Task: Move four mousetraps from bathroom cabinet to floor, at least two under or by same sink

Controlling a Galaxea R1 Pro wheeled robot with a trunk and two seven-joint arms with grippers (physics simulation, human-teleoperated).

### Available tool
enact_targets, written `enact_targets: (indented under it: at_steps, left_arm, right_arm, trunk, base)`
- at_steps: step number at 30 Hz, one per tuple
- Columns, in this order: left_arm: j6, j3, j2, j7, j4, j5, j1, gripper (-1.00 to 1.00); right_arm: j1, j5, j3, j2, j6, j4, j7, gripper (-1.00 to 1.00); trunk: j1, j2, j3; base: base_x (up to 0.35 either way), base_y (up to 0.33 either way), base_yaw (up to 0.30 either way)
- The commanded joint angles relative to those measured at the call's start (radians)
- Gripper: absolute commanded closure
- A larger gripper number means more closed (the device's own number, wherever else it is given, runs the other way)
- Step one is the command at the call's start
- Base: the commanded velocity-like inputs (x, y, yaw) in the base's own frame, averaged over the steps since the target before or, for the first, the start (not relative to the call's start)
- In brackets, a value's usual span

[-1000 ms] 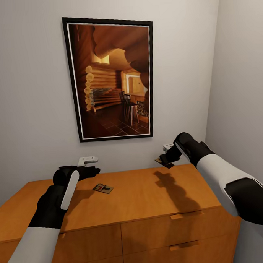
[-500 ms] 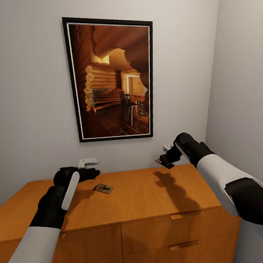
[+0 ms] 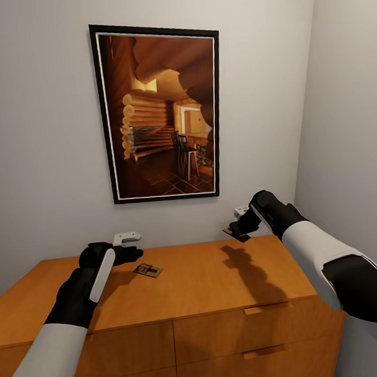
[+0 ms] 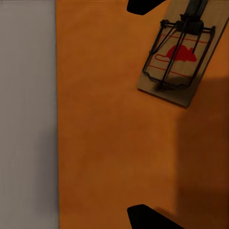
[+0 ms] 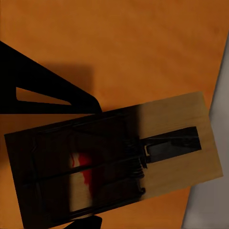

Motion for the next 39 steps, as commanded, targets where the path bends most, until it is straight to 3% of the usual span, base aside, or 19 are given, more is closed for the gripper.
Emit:
enact_targets:
  at_steps: [1,9,15,23,25,31,39]
  left_arm:
    - [0.003,-0.003,0.001,0.010,-0.002,0.011,-0.001,-1.00]
    - [0.003,-0.013,0.000,0.010,-0.009,0.013,-0.001,-1.00]
    - [0.003,-0.022,-0.007,0.008,-0.010,0.043,-0.001,-1.00]
    - [0.003,-0.091,-0.002,0.007,-0.008,0.183,-0.001,-1.00]
    - [0.003,-0.100,-0.001,0.007,-0.005,0.197,-0.001,-1.00]
    - [0.003,-0.111,0.002,0.008,-0.005,0.213,-0.001,-1.00]
    - [0.003,-0.112,0.003,0.009,-0.009,0.206,-0.001,-1.00]
  right_arm:
    - [-0.001,0.009,0.004,-0.001,0.002,-0.001,0.011,1.00]
    - [-0.001,0.009,0.004,-0.001,0.002,-0.001,-0.001,1.00]
    - [-0.001,0.008,0.005,-0.001,0.002,-0.001,-0.004,1.00]
    - [-0.001,0.006,0.004,-0.001,0.002,0.000,-0.005,1.00]
    - [-0.001,0.006,0.004,-0.001,0.002,0.000,-0.005,1.00]
    - [-0.001,0.006,0.004,-0.001,0.002,0.000,-0.004,1.00]
    - [-0.001,0.005,0.004,-0.001,0.002,0.001,-0.006,1.00]
  trunk:
    - [0.000,-0.001,-0.001]
    - [0.000,-0.001,-0.001]
    - [0.000,-0.001,-0.001]
    - [0.000,-0.001,-0.001]
    - [0.000,-0.001,-0.001]
    - [0.000,-0.001,-0.001]
    - [0.000,-0.001,-0.001]
  base:
    - [0.000,0.000,0.000]
    - [0.000,0.000,0.000]
    - [0.000,0.000,0.000]
    - [0.000,0.000,0.000]
    - [0.000,0.000,0.000]
    - [0.000,0.000,0.000]
    - [0.000,0.000,0.051]
